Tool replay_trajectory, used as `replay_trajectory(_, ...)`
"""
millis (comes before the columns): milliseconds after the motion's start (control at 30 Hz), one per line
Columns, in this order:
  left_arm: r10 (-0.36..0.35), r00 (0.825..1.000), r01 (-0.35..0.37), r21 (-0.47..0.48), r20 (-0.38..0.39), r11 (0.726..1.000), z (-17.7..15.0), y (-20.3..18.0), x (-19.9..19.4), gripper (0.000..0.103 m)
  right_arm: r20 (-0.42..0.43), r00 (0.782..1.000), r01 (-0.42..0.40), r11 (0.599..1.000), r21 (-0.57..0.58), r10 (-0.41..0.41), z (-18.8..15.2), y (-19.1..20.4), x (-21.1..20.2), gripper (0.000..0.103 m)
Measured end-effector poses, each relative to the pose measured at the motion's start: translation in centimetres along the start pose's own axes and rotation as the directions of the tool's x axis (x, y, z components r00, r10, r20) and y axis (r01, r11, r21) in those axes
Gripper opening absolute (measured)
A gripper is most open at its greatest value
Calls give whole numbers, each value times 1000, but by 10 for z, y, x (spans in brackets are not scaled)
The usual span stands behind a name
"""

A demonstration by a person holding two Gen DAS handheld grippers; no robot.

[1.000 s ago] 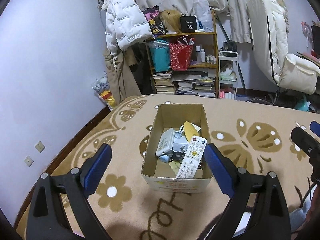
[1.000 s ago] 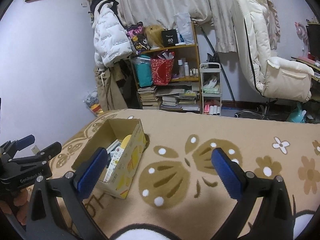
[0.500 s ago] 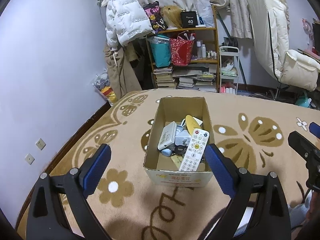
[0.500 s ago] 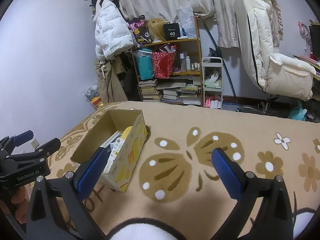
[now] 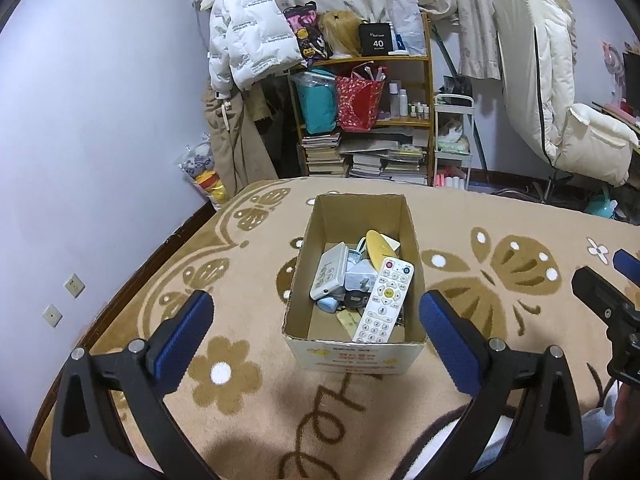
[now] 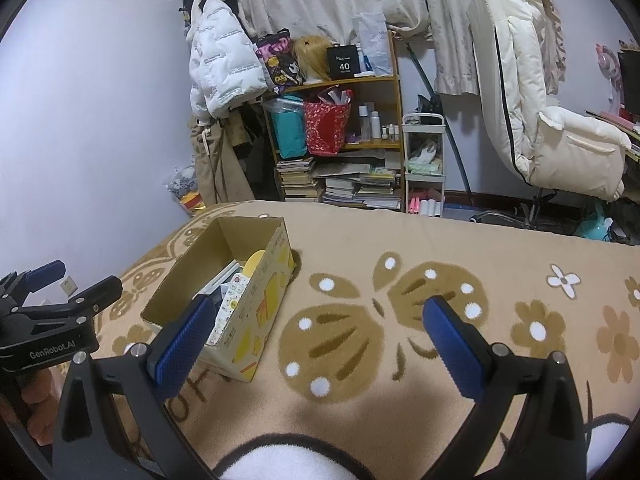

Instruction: Organize rigid objects

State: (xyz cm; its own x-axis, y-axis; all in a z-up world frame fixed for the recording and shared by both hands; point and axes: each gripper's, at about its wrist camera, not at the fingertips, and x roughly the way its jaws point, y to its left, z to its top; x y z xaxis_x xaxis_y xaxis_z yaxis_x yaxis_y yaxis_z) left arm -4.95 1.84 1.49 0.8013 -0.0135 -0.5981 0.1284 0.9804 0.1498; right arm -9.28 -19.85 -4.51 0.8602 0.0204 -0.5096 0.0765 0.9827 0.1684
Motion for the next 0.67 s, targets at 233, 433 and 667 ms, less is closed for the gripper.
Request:
replay_trajectory(233,-6,1000,6,-2,-3,1000,1,0,1,102,1,1000,1,1000,-2,-1,0,-1,-1,103)
replay_trajectory(433,-9,1000,9,-1,-3,1000,1,-1,-1,102,0,1000,1,1000,-2,-1,1,-3,-1,103)
replay_trajectory(667,-17,1000,17,-2,-1,1000,1,-1,-3,102,0,1000,-1,1000,-3,1,1,-5,-1,103)
